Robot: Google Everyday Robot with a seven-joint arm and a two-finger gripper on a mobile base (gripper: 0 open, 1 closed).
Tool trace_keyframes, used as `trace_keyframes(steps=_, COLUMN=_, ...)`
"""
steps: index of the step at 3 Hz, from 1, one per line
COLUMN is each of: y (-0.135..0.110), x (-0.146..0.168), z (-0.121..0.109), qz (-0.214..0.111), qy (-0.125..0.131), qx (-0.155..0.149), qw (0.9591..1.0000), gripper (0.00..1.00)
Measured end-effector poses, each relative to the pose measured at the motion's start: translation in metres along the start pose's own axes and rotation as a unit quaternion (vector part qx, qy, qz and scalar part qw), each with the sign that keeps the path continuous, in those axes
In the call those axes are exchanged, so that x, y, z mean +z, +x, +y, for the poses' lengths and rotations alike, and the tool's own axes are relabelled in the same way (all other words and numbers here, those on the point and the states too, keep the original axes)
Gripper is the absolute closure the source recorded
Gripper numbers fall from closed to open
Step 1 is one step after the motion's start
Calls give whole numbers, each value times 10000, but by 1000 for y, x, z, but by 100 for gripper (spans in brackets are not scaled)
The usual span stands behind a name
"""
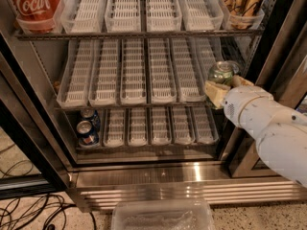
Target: Pick green can from middle shelf of fridge
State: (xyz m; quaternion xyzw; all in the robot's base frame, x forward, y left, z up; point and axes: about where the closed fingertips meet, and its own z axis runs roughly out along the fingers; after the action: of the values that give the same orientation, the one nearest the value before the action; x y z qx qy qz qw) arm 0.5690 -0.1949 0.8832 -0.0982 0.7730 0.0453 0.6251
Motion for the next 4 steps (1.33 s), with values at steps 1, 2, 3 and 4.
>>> trace_keyframes(steps=1, y=16, x=-4, z=36, qz=505, qy=-391, qx=-60, qw=9979, gripper=100)
trace_keyframes(steps=2, y=38, x=-5, z=78, qz=1065, qy=-859, qx=-57, qw=9906, gripper=100)
trace_keyframes(steps=3, y=45, x=-13, z=96, qz=1384, qy=-1343, qx=60, qw=9812, gripper=100)
trace_keyframes(steps=4, y=42, x=-38, z=112, qz=1504, qy=-1940, qx=66, qw=9694, gripper=100)
